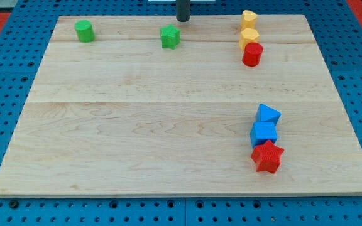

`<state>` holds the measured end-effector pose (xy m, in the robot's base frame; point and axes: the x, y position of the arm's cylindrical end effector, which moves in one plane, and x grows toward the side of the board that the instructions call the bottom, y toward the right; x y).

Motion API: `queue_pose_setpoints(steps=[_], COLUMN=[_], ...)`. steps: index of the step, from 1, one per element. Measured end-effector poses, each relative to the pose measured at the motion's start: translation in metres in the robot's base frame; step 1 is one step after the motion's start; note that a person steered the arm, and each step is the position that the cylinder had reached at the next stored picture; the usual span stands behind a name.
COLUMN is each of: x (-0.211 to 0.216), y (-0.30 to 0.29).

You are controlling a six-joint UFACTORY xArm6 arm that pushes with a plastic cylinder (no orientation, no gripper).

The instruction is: Move the red circle to the left center

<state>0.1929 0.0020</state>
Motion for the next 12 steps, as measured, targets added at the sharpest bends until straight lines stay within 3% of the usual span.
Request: queue_pose_setpoints(steps=[2, 5, 8, 10, 11, 12], x=[0.0, 0.087, 0.107, 0.166, 0.193, 0.207], y=[0.011, 0.082, 0.167, 0.175, 0.236, 0.193])
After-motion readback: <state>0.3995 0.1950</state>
